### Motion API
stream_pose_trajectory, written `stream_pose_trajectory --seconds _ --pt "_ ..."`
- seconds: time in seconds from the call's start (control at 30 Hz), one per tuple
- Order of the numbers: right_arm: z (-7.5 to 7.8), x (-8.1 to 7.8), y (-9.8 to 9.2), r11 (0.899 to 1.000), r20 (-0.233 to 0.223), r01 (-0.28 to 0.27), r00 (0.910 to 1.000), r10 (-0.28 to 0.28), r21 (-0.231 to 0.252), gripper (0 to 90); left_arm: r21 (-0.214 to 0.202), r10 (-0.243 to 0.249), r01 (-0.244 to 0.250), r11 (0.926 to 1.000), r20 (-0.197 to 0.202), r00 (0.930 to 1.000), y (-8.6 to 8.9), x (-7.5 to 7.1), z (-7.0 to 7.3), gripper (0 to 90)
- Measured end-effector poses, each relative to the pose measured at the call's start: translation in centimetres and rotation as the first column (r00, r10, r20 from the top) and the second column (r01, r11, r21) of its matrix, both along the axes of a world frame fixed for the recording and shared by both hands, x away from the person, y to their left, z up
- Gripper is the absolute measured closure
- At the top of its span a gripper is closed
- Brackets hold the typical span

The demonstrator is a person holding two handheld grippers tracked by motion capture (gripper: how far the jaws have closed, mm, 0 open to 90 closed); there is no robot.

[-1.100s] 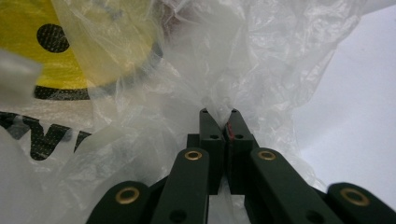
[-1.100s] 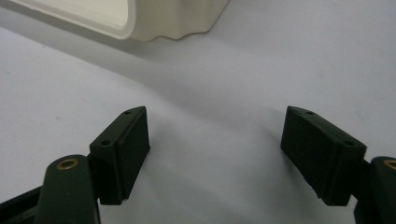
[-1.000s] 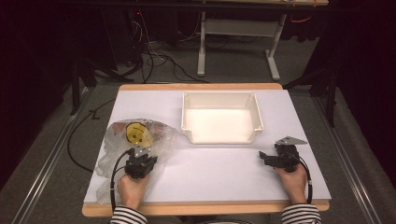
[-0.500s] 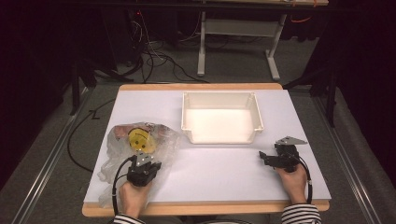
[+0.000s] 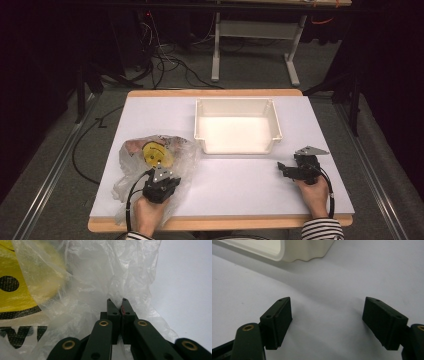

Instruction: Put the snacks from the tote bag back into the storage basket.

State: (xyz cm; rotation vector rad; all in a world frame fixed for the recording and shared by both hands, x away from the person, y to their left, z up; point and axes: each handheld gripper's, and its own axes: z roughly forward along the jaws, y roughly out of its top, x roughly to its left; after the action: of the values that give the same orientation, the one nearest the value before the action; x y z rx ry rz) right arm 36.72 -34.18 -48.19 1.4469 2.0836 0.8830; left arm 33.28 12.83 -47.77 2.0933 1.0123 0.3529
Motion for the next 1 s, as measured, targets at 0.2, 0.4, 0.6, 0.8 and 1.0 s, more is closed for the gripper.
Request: stream_pose_trajectory --seconds 0.2,0.4,0.6,0.8,1.0 --pt "0.0 0.0 0.0 1.000 0.000 0.000 1.0000 0.000 0.000 23.8 -0.001 -0.030 0.030 0.9995 -0.002 0.9995 -0.9 -0.1 0.1 89.3" --pt "0.0 0.0 0.0 1.000 0.000 0.000 1.0000 0.000 0.000 23.8 0.003 -0.063 0.063 0.9980 -0.001 0.9980 -1.8 -0.3 0.2 89.3" --pt "0.0 0.0 0.0 1.000 0.000 0.000 1.0000 0.000 0.000 23.8 -0.002 -0.091 0.091 0.9959 -0.003 0.9959 -2.6 -0.5 0.2 89.2" --pt "0.0 0.0 0.0 1.000 0.000 0.000 1.0000 0.000 0.000 23.8 -0.003 -0.117 0.117 0.9931 -0.002 0.9931 -3.4 -0.6 0.4 89.3" --pt "0.0 0.0 0.0 1.000 0.000 0.000 1.0000 0.000 0.000 23.8 -0.003 -0.146 0.146 0.9892 0.001 0.9892 -4.5 -0.6 0.5 89.2"
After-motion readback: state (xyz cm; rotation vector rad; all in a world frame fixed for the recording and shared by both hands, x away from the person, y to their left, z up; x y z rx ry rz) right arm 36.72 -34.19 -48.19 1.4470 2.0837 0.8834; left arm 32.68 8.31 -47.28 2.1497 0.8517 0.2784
